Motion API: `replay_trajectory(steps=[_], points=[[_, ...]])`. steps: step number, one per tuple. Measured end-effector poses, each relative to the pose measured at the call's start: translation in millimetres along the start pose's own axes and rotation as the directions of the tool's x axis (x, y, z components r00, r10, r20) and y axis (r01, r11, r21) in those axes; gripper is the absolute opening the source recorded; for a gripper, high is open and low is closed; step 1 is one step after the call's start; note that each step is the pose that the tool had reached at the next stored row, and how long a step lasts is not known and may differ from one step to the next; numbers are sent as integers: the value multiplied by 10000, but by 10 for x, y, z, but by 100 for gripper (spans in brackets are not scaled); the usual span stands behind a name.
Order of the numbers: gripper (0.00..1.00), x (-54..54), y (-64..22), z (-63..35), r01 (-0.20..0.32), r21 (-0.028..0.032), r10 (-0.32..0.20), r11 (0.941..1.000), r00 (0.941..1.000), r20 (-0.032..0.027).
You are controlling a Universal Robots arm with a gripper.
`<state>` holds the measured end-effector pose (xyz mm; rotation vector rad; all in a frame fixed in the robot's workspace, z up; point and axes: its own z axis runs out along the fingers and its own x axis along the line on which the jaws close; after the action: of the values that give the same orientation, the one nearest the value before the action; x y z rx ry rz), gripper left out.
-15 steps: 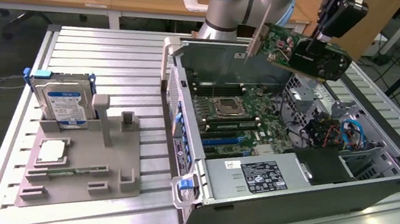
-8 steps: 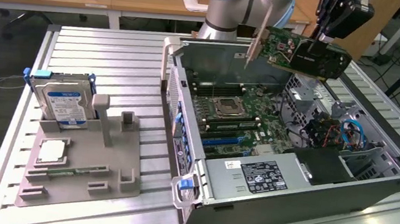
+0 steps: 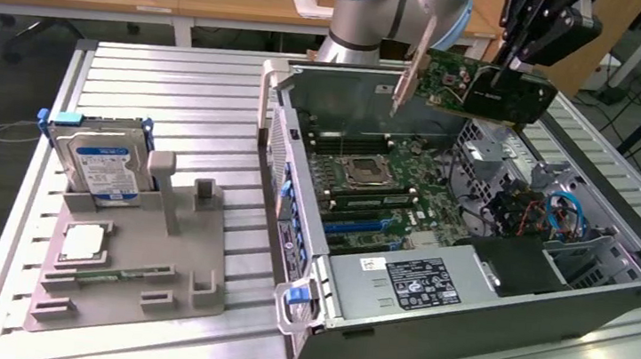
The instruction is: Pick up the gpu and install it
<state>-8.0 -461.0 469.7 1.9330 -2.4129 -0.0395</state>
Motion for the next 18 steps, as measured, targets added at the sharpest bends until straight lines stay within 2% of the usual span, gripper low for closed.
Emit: replay_trajectory(steps=[5, 8, 13, 18], points=[[26, -1, -2, 42, 738, -17, -738, 9973, 9972, 132], [26, -2, -4, 71, 1208, -17, -1207, 9927, 9925, 177], [26, -3, -7, 128, 1978, -9, -1977, 9802, 9801, 199], [26, -5, -10, 198, 2614, -1, -2613, 9652, 9651, 188]])
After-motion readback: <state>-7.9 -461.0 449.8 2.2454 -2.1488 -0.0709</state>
